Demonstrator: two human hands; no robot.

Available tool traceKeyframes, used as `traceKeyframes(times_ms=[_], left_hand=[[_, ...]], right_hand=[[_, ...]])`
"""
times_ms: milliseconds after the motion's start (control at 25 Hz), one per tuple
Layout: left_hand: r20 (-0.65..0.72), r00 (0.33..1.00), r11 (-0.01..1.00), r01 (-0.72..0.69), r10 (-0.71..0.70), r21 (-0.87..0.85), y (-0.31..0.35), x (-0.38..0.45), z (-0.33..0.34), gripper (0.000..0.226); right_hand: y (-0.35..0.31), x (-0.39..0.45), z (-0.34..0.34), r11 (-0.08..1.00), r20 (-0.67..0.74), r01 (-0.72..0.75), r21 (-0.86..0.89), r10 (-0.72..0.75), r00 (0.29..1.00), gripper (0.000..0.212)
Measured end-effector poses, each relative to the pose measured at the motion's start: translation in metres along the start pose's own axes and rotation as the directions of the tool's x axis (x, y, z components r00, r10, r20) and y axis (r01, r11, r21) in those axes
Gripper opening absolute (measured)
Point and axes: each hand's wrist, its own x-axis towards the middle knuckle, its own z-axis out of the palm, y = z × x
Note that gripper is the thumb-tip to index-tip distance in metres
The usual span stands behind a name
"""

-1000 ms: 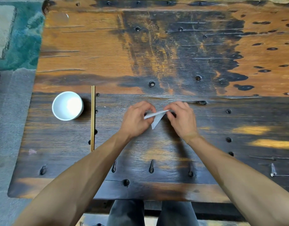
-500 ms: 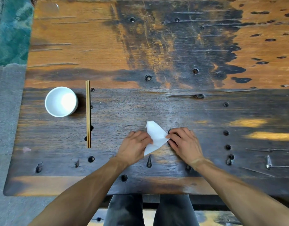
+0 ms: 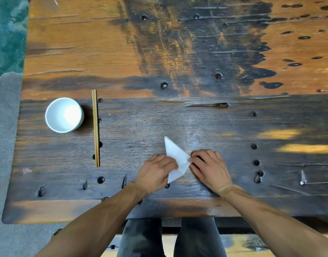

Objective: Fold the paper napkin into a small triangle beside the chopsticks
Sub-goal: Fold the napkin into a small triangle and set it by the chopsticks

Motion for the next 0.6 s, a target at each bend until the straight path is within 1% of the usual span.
traceKeyframes(times_ms=[80, 160, 240, 320, 440, 600], left_hand=[[0.005, 0.996, 0.996, 0.084, -0.084, -0.024, 0.000, 0.001, 0.000, 0.026], [0.007, 0.968, 0.960, 0.251, -0.252, -0.121, 0.002, 0.005, -0.002, 0.019], [0.050, 0.889, 0.862, 0.455, -0.456, -0.225, 0.002, 0.010, -0.005, 0.016], [0.111, 0.808, 0.757, 0.582, -0.579, -0.297, 0.001, 0.016, -0.007, 0.019], [0.153, 0.737, 0.652, 0.660, -0.659, -0.373, -0.002, 0.023, -0.007, 0.022], [0.151, 0.682, 0.592, 0.707, -0.716, -0.387, -0.006, 0.029, -0.002, 0.021]], right_hand=[[-0.001, 0.002, -0.001, 0.999, 0.014, -0.034, 0.015, 0.034, 0.999, 0.017], [-0.003, 0.004, -0.002, 0.997, 0.039, -0.068, 0.033, 0.067, 0.997, 0.018], [-0.005, 0.005, -0.004, 0.994, 0.059, -0.100, 0.045, 0.097, 0.994, 0.019], [-0.009, 0.006, -0.006, 0.988, 0.074, -0.144, 0.053, 0.140, 0.987, 0.020], [-0.014, 0.008, -0.009, 0.976, 0.088, -0.210, 0.058, 0.204, 0.975, 0.020], [-0.018, 0.011, -0.012, 0.955, 0.098, -0.297, -0.025, 0.298, 0.950, 0.022]])
